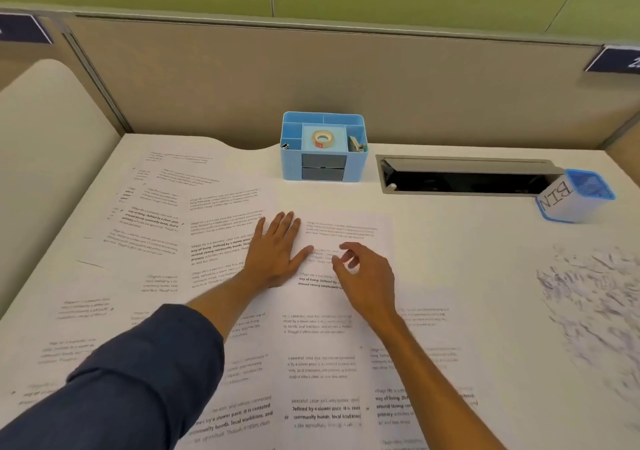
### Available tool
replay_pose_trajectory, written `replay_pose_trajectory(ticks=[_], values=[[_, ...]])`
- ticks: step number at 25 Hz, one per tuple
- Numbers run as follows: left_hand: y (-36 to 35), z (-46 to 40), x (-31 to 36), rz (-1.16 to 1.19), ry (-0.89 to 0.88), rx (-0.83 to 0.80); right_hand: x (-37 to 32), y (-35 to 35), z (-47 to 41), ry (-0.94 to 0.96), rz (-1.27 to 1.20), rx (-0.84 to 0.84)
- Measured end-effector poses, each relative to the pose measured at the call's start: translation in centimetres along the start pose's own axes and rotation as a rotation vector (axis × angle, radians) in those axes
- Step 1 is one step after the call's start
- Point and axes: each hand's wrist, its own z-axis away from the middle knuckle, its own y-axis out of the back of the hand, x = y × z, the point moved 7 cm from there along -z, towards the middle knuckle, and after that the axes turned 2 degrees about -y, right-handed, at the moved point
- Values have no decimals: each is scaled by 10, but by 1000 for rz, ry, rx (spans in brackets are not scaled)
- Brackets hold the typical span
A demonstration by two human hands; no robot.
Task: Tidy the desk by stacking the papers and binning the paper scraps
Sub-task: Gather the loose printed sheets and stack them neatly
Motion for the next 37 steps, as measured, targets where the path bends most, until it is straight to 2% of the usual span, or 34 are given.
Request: replay_pose_trajectory(ticks=[4, 6, 8, 12, 13, 15, 18, 20, 22, 24, 30, 35, 37], values=[[12, 2, 6, -79, 25, -67, 26, -3, 68, 40, 167, -176], [25, 6, 15, -62, 100, -58, 32, -11, 88, 109, 252, -301], [39, 23, 31, 9, 155, -2, 32, -9, 103, 183, 285, -340], [48, 102, 80, 126, 4, 254, 40, 20, 130, 188, 267, -231], [43, 124, 88, 167, -31, 261, 47, 31, 138, 166, 254, -188], [26, 161, 102, 263, -97, 172, 68, 53, 153, 89, 239, -95], [6, 198, 121, 203, -183, -22, 108, 92, 172, -144, 385, 49], [0, 210, 128, 139, -163, -101, 134, 110, 182, -354, 534, 34], [1, 213, 137, 104, -139, -108, 151, 120, 187, -479, 590, -35], [2, 210, 145, 105, -118, -117, 156, 123, 186, -491, 600, -65], [1, 201, 169, 241, -78, -162, 155, 129, 177, -443, 601, 0], [11, 209, 156, 153, 37, 3, 151, 122, 172, -405, 485, 1], [8, 213, 153, 151, 38, -32, 144, 114, 173, -378, 370, 9]])
